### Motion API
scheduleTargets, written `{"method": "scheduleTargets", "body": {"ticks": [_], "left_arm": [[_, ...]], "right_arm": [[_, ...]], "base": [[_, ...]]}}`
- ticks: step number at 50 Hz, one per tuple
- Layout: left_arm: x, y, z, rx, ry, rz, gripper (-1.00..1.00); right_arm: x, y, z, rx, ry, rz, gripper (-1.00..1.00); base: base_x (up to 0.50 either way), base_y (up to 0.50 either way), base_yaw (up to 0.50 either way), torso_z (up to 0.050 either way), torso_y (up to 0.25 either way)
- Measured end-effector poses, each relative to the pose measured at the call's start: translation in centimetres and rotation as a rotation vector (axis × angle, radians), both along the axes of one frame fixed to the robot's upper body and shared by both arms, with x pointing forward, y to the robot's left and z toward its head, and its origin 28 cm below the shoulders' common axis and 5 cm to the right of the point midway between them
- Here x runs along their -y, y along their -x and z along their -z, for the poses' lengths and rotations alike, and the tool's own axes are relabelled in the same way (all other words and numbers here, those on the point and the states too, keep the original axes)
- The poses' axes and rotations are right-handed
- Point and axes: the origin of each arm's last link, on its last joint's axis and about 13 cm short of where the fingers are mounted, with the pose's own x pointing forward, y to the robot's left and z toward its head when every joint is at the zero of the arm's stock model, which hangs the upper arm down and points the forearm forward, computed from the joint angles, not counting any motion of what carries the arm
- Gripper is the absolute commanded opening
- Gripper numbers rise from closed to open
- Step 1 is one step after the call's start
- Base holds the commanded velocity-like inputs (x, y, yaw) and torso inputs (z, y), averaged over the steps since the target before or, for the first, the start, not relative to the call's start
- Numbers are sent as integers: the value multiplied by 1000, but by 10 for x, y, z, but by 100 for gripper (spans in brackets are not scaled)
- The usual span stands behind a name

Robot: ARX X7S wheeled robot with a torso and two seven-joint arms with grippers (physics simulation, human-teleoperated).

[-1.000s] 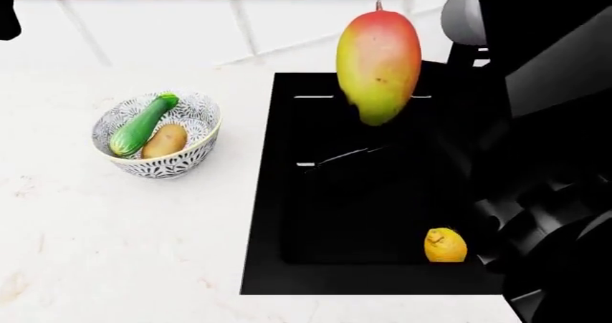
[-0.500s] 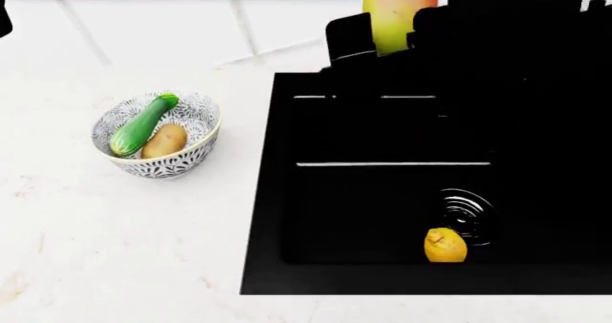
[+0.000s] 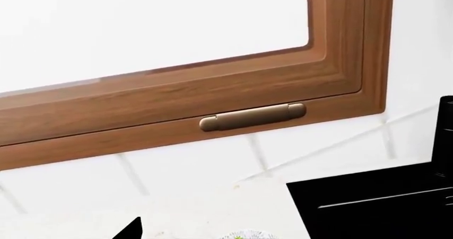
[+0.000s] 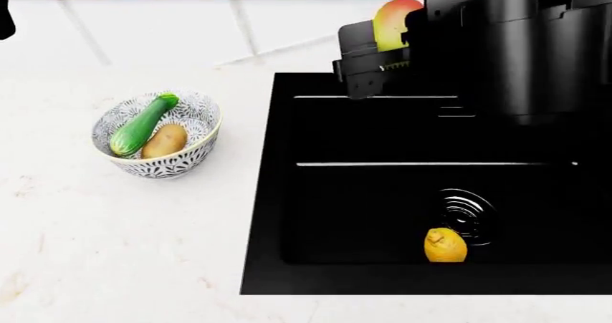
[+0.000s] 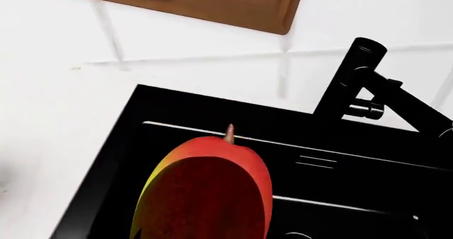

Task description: There is a mixed pile of frozen fruits and vegetables on the counter. Locate all the frozen vegetables and place the items in a bowl on the counter. Take all the frozen fruits and defrost them in a running sink.

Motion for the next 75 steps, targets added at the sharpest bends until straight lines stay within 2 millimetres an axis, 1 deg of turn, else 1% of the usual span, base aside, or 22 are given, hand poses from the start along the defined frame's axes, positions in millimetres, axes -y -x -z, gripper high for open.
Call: {"method": "scheduleTargets", "body": {"ticks": [11,27,42,64,75], "left_arm": [[-1,-1,2,-4,1,-1,100],[-3,-1,4,-10,1,-6,100],[-3,-2,6,-17,0,-7,100],[-3,-10,12,-36,-1,-2,100],[-3,-12,15,-45,-2,-5,100]], "right_arm": [[-3,-18,13,-90,-17,-23,-100],[-5,-42,43,-198,-34,-17,-100],[-4,-56,67,-264,-21,16,-100],[-7,-86,93,-340,12,64,-100],[-6,-95,106,-370,8,79,-100]], "base": [[0,0,0,0,0],[0,0,0,0,1],[0,0,0,0,0],[0,0,0,0,0],[0,0,0,1,1]]}}
